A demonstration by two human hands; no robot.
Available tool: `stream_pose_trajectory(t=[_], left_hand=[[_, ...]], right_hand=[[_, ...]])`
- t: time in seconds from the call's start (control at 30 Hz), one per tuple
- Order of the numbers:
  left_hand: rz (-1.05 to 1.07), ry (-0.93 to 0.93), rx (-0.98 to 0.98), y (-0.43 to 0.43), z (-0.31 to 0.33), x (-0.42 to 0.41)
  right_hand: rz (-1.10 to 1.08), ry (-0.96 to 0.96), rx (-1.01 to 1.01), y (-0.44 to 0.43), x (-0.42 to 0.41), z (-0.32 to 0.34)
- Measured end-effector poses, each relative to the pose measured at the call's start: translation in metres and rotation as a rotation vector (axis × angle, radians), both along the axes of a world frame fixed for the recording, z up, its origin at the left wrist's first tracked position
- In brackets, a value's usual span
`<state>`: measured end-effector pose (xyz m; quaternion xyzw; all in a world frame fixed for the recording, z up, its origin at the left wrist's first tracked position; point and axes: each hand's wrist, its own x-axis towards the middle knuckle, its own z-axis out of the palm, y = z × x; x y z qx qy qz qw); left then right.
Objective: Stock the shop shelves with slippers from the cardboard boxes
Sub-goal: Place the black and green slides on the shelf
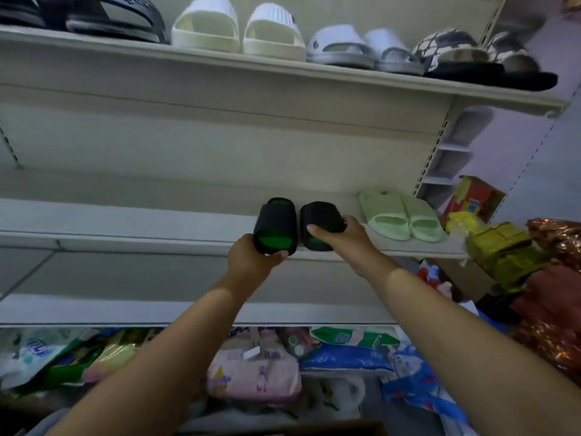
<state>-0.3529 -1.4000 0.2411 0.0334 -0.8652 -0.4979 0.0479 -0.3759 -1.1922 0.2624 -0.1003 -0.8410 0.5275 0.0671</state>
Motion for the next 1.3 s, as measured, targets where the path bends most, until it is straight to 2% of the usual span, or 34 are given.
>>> stream_pose_trajectory(t=[0.1,0.17,0.3,0.47,0.57,0.73,1.03,1.3], left_hand=[[-0.084,0.091,-0.38,-0.006,0.003,-0.017],[-0.085,0.088,-0.574,-0.009,0.004,-0.035],[-0.151,0.104,-0.752,-0.014,-0.001,-0.08],[-0.256,0.15,-0.725,-0.005,0.002,-0.114],[-0.247,0.159,-0.61,0.005,-0.004,-0.119],[-0.226,0.187,-0.609,0.005,-0.017,-0.126],[-0.225,0.203,-0.627,0.006,-0.017,-0.127],[-0.234,0.221,-0.622,0.006,-0.017,-0.127]], right_hand=[[0.143,0.06,0.214,0.007,0.0,-0.006],[0.238,0.039,0.338,0.012,-0.005,-0.012],[0.237,-0.037,0.429,0.023,-0.026,-0.024],[0.182,-0.021,0.429,0.04,-0.054,-0.024],[0.178,-0.026,0.459,0.055,-0.068,-0.02],[0.126,-0.058,0.412,0.065,-0.083,-0.021],[0.0,0.164,0.535,0.06,-0.088,-0.046],[-0.028,0.174,0.6,0.056,-0.084,-0.044]])
